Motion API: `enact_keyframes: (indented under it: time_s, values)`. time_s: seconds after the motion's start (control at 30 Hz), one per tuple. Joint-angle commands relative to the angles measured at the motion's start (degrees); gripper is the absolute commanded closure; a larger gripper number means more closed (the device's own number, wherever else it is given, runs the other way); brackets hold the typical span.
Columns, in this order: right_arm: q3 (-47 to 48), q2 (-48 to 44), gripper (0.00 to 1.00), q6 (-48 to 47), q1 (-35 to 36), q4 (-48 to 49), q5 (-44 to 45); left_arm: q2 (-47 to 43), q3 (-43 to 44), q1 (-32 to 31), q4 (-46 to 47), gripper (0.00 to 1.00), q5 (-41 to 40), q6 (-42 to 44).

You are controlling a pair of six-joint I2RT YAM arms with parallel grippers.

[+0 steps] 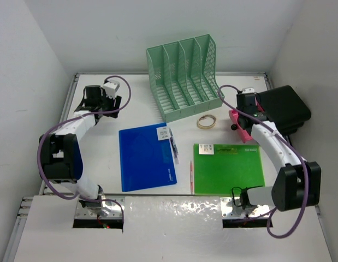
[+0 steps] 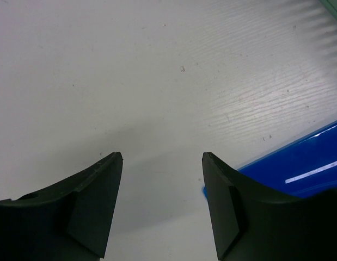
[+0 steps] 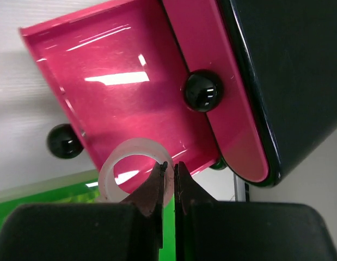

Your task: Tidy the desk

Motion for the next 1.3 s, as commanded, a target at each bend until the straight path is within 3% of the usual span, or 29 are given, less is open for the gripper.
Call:
enact_keyframes:
  time_s: [0.0,0.53,0.77,0.93,1.27]
  values:
    - [2.4,1.3,1.0,-1.9,-1.1,4.7,0.8,-0.4,0.2,-0.2,1.8,0.42,1.0,-0.1]
    - [3.7,13.5,1.0,-2.5,-3.4,10.9,6.4,0.3,0.1,-0.3,1.9,0.42,1.4,0.0]
    - [3.9,15.8,0.95,-5.1,-3.5,11.2,7.3,0.1,0.2,-0.3,1.7,0.42,1.4,0.2]
    - [4.3,15.9,0.83,-5.2,-3.6,10.1,7.5,-0.2,0.3,-0.3,1.6,0.42,1.6,0.2]
    - [7.0,12.9,0.72,-6.4,-3.3,6.0,5.7,-0.2,0.2,-0.2,1.6,0.42,2.3,0.1]
